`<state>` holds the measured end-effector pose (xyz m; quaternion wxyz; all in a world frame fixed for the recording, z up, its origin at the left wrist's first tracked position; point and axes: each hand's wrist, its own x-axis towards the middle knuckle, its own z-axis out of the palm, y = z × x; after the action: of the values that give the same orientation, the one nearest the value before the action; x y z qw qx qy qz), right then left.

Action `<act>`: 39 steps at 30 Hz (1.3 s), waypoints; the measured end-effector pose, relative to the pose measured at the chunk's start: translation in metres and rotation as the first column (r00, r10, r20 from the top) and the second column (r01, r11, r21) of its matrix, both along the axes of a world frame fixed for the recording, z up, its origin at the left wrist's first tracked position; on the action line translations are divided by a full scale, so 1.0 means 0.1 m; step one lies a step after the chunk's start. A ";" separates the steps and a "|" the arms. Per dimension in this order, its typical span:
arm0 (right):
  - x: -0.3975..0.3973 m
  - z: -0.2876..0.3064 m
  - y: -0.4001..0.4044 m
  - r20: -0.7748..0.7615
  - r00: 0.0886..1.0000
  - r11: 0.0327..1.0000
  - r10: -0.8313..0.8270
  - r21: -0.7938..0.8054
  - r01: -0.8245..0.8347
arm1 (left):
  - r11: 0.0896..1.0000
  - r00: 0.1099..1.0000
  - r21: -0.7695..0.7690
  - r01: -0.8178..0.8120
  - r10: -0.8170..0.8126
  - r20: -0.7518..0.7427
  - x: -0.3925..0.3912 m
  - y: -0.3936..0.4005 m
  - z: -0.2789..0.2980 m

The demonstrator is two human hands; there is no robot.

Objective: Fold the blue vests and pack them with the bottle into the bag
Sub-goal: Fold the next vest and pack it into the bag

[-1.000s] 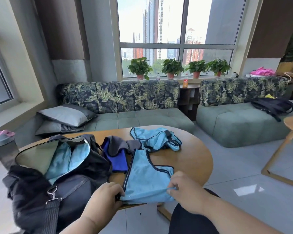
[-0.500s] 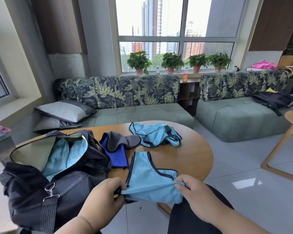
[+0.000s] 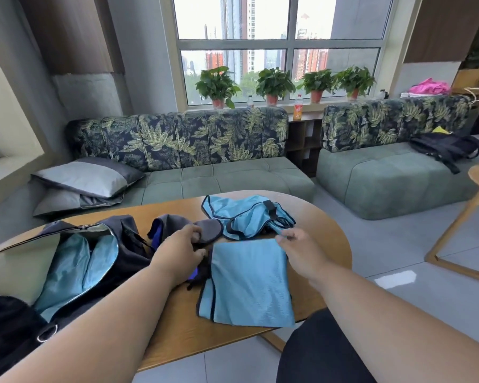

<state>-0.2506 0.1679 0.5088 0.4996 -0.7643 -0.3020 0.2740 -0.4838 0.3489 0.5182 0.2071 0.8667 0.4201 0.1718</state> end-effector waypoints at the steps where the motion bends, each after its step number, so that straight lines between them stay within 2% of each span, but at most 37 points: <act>1: 0.03 -0.08 0.04 0.032 0.999 0.995 0.005 -0.099 -0.002 | 1.000 1.000 -0.002 -0.006 0.006 0.005 0.05 -0.01 -0.05; 4: -0.01 -0.35 -0.08 0.074 0.997 0.961 0.011 -0.275 0.010 | 0.998 0.995 0.030 0.058 -0.060 0.084 0.06 -0.25 -0.27; 8: -0.17 -0.58 -0.29 0.112 0.993 0.919 0.036 -0.394 0.012 | 0.993 0.994 0.074 0.095 -0.098 0.038 -0.10 -0.56 -0.75; 13: -0.25 -0.60 -0.25 0.266 0.954 0.837 0.135 -0.546 0.034 | 0.999 0.998 -0.034 0.025 -0.023 0.053 -0.29 -0.62 -1.05; 19: -0.34 -0.57 -0.25 0.406 0.901 0.807 0.155 -0.578 0.121 | 0.988 0.983 -0.140 -0.060 0.083 0.163 -0.28 -0.69 -1.03; 22: -0.39 -0.55 -0.26 0.444 0.875 0.791 0.192 -0.597 0.129 | 0.990 0.991 -0.127 -0.064 0.078 0.107 -0.23 -0.76 -1.05; 24: -0.41 -0.56 -0.27 0.432 0.880 0.789 0.199 -0.603 0.118 | 0.990 0.993 -0.124 -0.070 0.082 0.089 -0.22 -0.78 -1.06; 28: -0.44 -0.57 -0.30 0.391 0.904 0.807 0.173 -0.582 0.097 | 0.981 0.970 -0.132 -0.145 0.167 0.175 -0.22 -0.83 -1.07; 33: -0.45 -0.57 -0.34 0.344 0.928 0.826 0.140 -0.558 0.083 | 0.971 0.976 -0.105 -0.216 0.211 -0.055 -0.22 -0.91 -0.99; 37: -0.43 -0.58 -0.35 0.327 0.936 0.833 0.132 -0.549 0.074 | 0.973 0.984 -0.147 -0.178 0.177 -0.019 -0.24 -0.84 -0.99; 39: -0.42 -0.59 -0.35 0.344 0.926 0.823 0.154 -0.564 0.072 | 0.957 0.979 -0.222 -0.185 0.199 0.043 -0.26 -0.83 -0.98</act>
<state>-0.2923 0.1328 0.4501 0.1766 -0.9090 -0.3131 0.2110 -0.5093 0.2657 0.4198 0.2963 0.7880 0.5114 0.1723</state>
